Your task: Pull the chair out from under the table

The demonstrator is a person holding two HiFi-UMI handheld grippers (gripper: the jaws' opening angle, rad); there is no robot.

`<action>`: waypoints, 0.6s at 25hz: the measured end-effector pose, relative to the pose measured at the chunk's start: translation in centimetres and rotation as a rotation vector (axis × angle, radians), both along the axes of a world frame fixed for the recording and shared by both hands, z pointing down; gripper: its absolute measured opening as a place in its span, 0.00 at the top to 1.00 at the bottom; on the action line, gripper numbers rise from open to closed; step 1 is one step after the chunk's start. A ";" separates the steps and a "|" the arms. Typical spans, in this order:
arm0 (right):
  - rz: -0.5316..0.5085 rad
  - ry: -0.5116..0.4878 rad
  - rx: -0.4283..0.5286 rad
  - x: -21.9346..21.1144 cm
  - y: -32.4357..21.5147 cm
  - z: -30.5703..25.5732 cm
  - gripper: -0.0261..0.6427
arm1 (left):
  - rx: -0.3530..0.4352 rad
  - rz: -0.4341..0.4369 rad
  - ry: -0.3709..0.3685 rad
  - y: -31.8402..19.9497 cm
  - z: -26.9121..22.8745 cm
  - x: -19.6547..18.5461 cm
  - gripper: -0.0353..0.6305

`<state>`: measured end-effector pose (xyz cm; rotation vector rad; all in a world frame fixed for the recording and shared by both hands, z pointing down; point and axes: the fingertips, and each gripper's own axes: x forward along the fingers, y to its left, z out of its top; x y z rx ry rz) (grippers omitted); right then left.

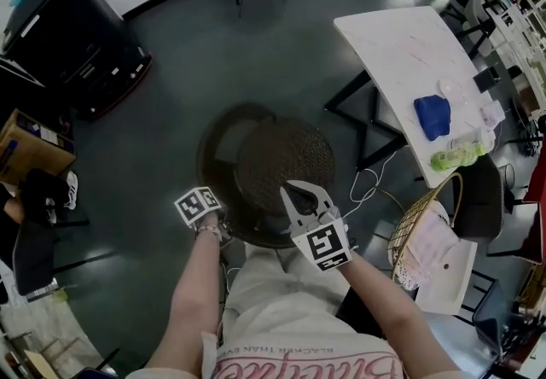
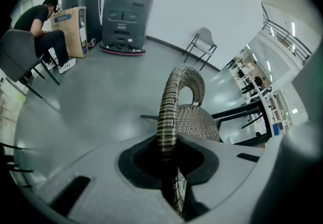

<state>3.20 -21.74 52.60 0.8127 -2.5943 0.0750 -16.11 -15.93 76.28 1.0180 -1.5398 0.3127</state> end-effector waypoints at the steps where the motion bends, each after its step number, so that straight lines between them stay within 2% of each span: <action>1: -0.005 0.001 0.006 -0.2 0.1 -0.2 0.95 | 0.000 0.001 0.001 0.1 0.0 -0.1 0.87; 9: 0.012 -0.001 0.031 -0.4 0.2 -1.4 0.95 | -0.012 0.043 0.008 0.8 0.0 -0.2 0.87; 12: 0.013 -0.005 0.035 -0.5 0.3 -1.7 0.95 | -0.013 0.103 -0.032 0.7 -0.3 -0.2 0.84; 15: -0.005 -0.001 0.050 -0.6 0.1 -2.1 0.95 | 0.019 0.147 -0.078 0.4 -1.3 -0.5 0.80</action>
